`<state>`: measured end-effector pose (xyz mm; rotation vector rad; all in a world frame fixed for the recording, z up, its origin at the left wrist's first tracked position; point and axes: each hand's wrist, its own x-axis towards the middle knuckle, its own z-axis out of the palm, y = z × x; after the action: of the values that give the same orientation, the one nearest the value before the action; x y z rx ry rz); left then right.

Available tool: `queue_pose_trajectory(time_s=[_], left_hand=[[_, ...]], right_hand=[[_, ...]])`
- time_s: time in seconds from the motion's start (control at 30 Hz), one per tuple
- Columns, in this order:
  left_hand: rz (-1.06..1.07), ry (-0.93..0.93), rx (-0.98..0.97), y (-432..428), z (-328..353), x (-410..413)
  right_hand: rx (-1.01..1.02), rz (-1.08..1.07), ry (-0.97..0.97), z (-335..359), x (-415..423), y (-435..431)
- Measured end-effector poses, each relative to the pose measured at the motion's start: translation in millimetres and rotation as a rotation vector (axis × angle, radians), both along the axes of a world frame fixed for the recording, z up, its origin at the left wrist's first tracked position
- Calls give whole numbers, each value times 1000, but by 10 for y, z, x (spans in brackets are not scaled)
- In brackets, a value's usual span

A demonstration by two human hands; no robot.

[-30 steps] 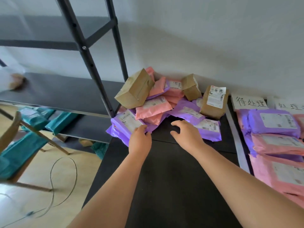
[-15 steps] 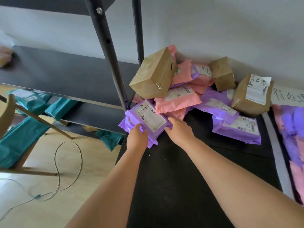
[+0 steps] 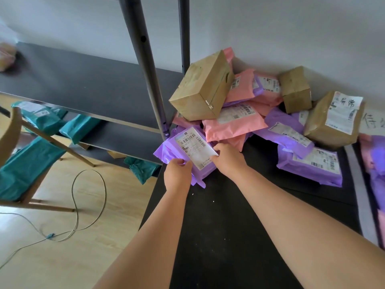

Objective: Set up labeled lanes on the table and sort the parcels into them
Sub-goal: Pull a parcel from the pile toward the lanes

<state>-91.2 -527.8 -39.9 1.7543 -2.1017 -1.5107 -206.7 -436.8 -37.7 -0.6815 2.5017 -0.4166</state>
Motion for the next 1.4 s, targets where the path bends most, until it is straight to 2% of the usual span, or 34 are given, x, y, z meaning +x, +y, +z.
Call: queue_pose_trajectory(time_s=[0.2,0.47,0.67,0.8,1.0,1.2,1.4], left_hand=[[210,149,70,216,139,173],[253,309,46,416,573,445],[99,445,-2,548,1035,504],[-30,533,39,735,1354,564],[-176,657,66,1117,1791,534],[-335,773,102,1650,2198,355],[-386,835,117,2018,2449,271]], right_hand=[[-91,-7,-10,163,205,153],[-289,-130,-15,641,583,538],[-489,-316,-27,1032,831,989],[-618,-437,6,1303,918,1358],[-810,-481,218,1891,904,1815],[-871,-586,443,2347,750,2314],[-967,-660,519,2485,790,2705]])
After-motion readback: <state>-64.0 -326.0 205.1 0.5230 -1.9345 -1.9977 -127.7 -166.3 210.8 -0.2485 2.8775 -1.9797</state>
